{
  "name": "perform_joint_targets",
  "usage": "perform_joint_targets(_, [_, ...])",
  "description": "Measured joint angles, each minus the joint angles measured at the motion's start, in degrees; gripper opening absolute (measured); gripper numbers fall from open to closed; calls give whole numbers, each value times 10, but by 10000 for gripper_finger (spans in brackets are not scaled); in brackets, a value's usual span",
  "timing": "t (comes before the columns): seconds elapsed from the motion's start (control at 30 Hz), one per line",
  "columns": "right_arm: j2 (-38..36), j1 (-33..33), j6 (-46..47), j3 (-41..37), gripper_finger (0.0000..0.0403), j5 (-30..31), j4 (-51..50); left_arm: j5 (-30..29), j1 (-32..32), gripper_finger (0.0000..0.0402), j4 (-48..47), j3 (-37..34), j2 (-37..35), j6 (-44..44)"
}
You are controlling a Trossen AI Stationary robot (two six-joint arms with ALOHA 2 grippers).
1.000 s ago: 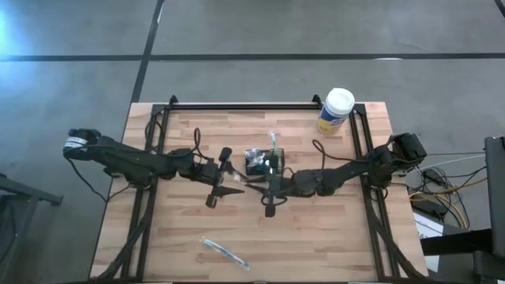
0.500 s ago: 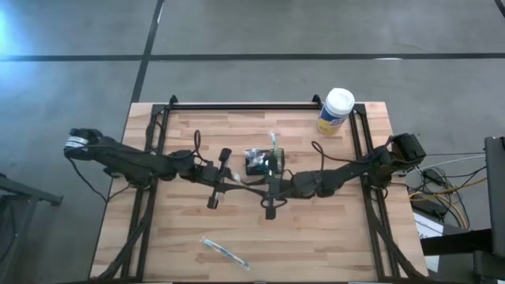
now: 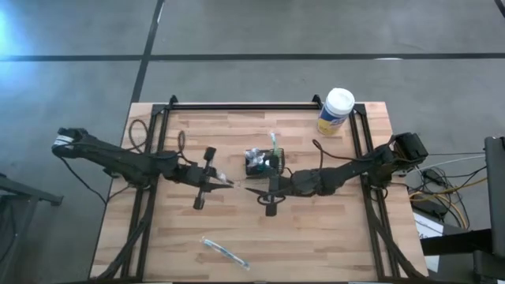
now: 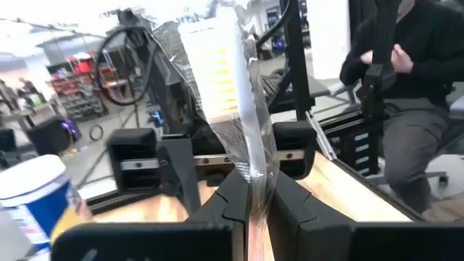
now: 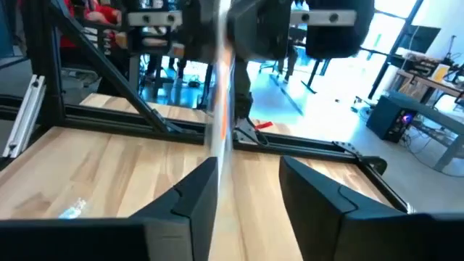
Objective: Pick & Place toothbrushing station
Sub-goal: Put the orange toothbrush into the wire organizer
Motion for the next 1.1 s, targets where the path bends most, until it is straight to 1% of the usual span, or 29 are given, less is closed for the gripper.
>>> perform_joint_targets(0.07, [-5, 2, 3, 0, 151, 0, -15, -8, -5, 24, 8, -22, -33, 5])
perform_joint_targets(0.17, [-6, 4, 5, -1, 155, -1, -21, -11, -8, 24, 35, -75, -93, -1])
perform_joint_targets(0.4, [-7, 4, 20, -1, 154, -5, -29, -55, -8, 24, 89, -209, -221, -43])
perform_joint_targets(0.5, [-8, 4, 21, -1, 149, -5, -28, -68, -8, 24, 100, -245, -260, -49])
perform_joint_targets(0.6, [-8, 4, 21, -1, 144, -5, -25, -72, -8, 24, 101, -260, -282, -53])
perform_joint_targets(0.73, [-8, -2, 47, -1, 141, -6, -23, -72, -8, 24, 103, -259, -282, -54])
perform_joint_targets(0.8, [-8, -12, 63, 6, 145, -26, -30, -71, -8, 24, 104, -255, -270, -46])
perform_joint_targets(0.9, [-8, -31, 83, 30, 154, -78, -62, -59, -10, 24, 117, -249, -241, -28])
perform_joint_targets(1.0, [-8, -41, 82, 61, 166, -83, -114, -59, -13, 24, 145, -239, -207, -13])
perform_joint_targets(1.1, [-8, -47, 74, 88, 180, -85, -144, -58, -16, 24, 161, -223, -173, 5])
